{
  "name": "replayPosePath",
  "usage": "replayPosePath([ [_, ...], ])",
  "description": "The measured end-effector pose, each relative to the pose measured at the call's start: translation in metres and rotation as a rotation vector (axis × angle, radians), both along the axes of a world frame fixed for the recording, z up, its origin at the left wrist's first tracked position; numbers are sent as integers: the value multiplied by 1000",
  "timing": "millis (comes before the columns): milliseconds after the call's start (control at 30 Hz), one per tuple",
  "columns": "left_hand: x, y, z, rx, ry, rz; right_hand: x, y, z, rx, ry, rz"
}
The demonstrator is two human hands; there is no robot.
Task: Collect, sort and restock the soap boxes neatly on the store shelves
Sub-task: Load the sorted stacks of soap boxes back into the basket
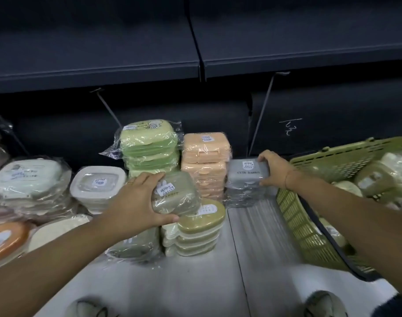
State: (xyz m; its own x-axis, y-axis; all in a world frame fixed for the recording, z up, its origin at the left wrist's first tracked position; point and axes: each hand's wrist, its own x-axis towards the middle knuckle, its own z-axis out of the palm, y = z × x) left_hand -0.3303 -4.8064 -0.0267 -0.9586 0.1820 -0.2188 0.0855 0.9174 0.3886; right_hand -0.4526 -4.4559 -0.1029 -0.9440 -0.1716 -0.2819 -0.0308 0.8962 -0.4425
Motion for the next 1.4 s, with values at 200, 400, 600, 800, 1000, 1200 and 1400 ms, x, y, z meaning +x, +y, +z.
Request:
replayPosePath([
  [200, 12, -28, -24, -116, 1, -27, 4, -9, -13, 37, 34, -21],
  [400, 36, -67, -60, -250, -77, -24, 12, -12, -19, 56, 3, -21],
  [600, 49, -84, -81, -381, -87, 4, 11, -18, -29, -56, -18, -138],
  [800, 50, -81, -80, -380, -161, 2, 9, -21, -26, 14, -13, -146],
  [1000, 35, -49, -57, -380, -179, -3, 11, -11, 3, 0, -22, -109],
  [1200, 23, 44, -16, -55, 21, -243, 20, 64, 83, -85, -16, 35],
  [1400, -3, 208, -8, 241, 28, -475, 44, 216, 110, -57, 7, -256],
])
